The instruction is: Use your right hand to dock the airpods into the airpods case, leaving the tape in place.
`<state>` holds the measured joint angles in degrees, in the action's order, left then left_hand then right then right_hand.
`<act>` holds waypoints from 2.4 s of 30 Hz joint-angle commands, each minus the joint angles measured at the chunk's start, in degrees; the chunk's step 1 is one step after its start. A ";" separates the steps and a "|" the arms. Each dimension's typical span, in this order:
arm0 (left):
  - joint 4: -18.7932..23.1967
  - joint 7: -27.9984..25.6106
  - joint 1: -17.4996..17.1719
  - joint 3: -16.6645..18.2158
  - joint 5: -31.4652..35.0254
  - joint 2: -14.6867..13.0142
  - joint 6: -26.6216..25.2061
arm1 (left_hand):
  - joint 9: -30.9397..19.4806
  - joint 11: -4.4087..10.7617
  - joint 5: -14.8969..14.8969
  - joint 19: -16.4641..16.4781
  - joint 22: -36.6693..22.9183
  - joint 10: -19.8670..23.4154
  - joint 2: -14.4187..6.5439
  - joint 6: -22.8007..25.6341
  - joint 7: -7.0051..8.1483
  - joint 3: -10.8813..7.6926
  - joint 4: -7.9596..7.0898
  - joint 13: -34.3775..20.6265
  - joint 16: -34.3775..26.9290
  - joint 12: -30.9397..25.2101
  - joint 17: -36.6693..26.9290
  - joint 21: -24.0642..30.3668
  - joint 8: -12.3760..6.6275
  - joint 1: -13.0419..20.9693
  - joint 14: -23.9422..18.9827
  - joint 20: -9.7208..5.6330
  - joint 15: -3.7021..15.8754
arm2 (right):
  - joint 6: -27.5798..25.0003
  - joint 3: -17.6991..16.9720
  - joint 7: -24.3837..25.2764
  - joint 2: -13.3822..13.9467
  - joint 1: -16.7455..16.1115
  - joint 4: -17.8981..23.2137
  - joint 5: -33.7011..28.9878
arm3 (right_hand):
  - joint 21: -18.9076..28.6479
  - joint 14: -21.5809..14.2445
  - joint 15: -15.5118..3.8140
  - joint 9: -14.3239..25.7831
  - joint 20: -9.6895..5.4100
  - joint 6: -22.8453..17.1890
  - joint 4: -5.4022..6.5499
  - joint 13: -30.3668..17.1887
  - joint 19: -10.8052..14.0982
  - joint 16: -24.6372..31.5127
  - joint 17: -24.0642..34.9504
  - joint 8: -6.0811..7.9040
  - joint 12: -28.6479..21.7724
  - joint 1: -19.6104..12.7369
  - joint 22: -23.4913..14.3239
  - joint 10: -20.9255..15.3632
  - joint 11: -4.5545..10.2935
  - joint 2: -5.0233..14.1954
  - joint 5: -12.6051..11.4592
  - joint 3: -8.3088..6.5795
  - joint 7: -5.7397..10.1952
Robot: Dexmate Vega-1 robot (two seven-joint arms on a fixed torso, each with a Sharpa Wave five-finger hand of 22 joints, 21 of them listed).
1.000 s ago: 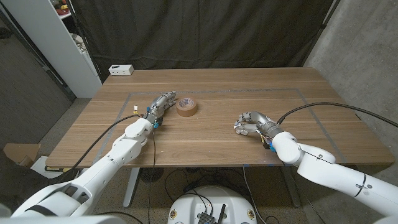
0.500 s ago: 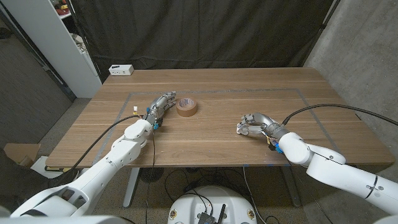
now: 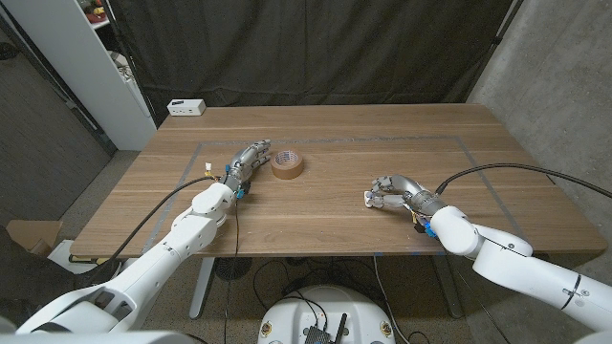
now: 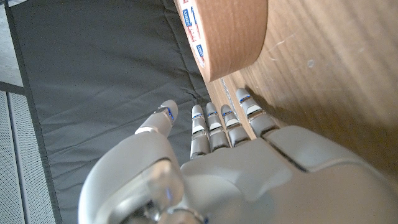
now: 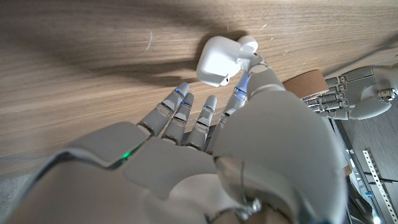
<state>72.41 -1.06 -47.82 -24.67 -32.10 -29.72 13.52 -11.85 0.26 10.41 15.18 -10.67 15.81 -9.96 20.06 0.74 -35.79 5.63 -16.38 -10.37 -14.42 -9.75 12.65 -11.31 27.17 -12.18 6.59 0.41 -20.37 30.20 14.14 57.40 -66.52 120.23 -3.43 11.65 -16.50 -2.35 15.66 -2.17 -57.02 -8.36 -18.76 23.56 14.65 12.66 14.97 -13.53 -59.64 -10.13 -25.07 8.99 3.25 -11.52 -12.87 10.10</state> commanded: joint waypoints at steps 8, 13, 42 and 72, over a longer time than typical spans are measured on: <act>-2.76 1.38 1.82 -0.52 -0.20 0.93 -0.05 | -0.19 -0.08 0.27 0.45 -0.19 0.39 -0.01 -0.27 0.34 -0.23 0.32 -0.04 -0.08 0.04 -0.10 0.24 -0.04 0.27 -0.14 -0.32 0.32 | 1.21 -1.97 3.41 -0.83 -3.59 1.47 -2.53 | -0.13 -1.20 -9.96 0.13 -0.06 -0.55 -0.44 -0.20 -0.44 0.29 0.27 0.03 -0.12 -0.96 -0.05 -0.64 0.83 0.66 -0.60 -0.50 -0.38; -2.87 1.23 1.84 -0.57 -0.22 1.07 -0.18 | -0.19 -0.05 0.28 0.45 -0.19 0.35 -0.03 -0.29 0.38 -0.25 0.39 -0.03 -0.07 0.07 -0.08 0.22 -0.05 0.35 -0.13 -0.33 0.37 | 2.12 -2.93 5.29 -1.49 -5.05 1.57 -2.78 | -0.09 -1.36 -9.99 0.11 -0.03 -0.69 -0.56 -0.25 -0.32 0.23 0.26 0.09 -0.24 -1.14 -0.03 -1.03 0.78 0.51 -0.63 -0.63 -0.64; -2.93 1.60 2.76 -1.23 0.38 1.36 -0.39 | -0.19 0.01 0.29 0.48 -0.20 0.34 -0.02 -0.30 0.35 -0.16 0.41 0.01 -0.08 0.13 -0.10 0.20 -0.12 0.39 -0.06 -0.31 0.36 | 6.56 -4.28 12.91 -9.67 -9.20 -1.64 -0.66 | 0.02 -1.39 -9.54 0.01 0.83 -0.37 -0.11 -0.52 0.16 -0.16 0.49 -0.01 0.03 -0.14 -0.01 -0.76 0.03 -0.02 -0.58 -0.72 -0.89; -5.03 3.03 4.46 -1.75 0.44 2.02 -0.38 | -0.19 0.18 0.29 -0.55 -0.19 0.15 0.01 -0.40 0.55 0.05 0.60 0.05 -0.02 0.25 -0.07 -0.23 -0.12 0.60 0.24 0.33 0.45 | 3.84 -3.88 14.41 -12.02 -9.65 -2.42 -0.57 | -0.73 3.38 -6.47 -0.23 3.26 -0.26 -0.14 -0.33 -2.24 -2.23 0.74 -0.11 1.95 0.54 0.00 3.86 -1.19 -0.97 -0.73 -1.18 -0.20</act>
<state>68.48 1.07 -44.15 -26.28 -31.58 -27.91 13.06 -11.85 0.26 10.41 14.96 -10.65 15.81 -9.96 19.73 1.02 -35.64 5.78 -16.24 -10.37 -14.18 -9.74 12.65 -11.31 27.17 -11.97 6.76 0.62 -15.36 25.90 27.86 46.39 -76.14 118.04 -4.12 10.98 -13.60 -2.16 15.37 0.81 -57.31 -8.45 -19.13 21.60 12.65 13.20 14.97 -11.93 -59.25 -10.14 -21.65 7.90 2.87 -11.96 -13.46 9.79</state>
